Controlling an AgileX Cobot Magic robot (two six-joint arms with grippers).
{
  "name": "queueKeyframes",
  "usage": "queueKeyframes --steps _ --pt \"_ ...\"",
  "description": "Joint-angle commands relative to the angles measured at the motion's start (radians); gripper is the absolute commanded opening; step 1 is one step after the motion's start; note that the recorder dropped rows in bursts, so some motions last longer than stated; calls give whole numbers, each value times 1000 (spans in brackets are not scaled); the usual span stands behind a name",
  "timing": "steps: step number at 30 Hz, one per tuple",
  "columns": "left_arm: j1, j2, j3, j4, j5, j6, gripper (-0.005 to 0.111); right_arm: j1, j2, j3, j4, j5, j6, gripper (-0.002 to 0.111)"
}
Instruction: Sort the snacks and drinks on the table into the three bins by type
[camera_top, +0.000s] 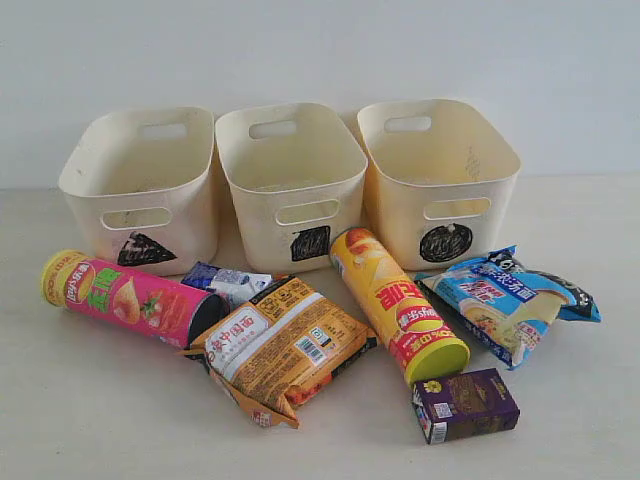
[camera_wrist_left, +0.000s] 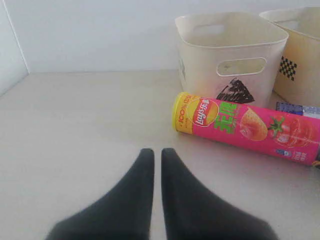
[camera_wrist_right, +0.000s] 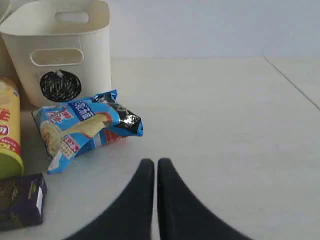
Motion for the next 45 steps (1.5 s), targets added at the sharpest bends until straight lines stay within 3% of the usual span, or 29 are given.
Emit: queueKeyframes --steps 1,6,8,10,17,30,45 --pt "1 -4 3 2 -4 4 4 -8 -4 0 -3 -160 -11 0" --pt "1 -4 3 2 -4 4 4 -8 -4 0 2 -440 24 0" --pt "1 -4 3 2 -4 4 4 -8 -4 0 7 -554 208 0" --pt "1 -4 3 2 -4 4 4 -8 -4 0 -29 -629 263 0" --pt "1 -4 3 2 -4 4 4 -8 72 -149 -34 -617 261 0" --pt "1 -4 3 2 -4 4 4 -8 557 -501 -100 -553 259 0" --pt "1 -4 3 2 -4 4 4 -8 1016 -742 -141 -540 251 0"
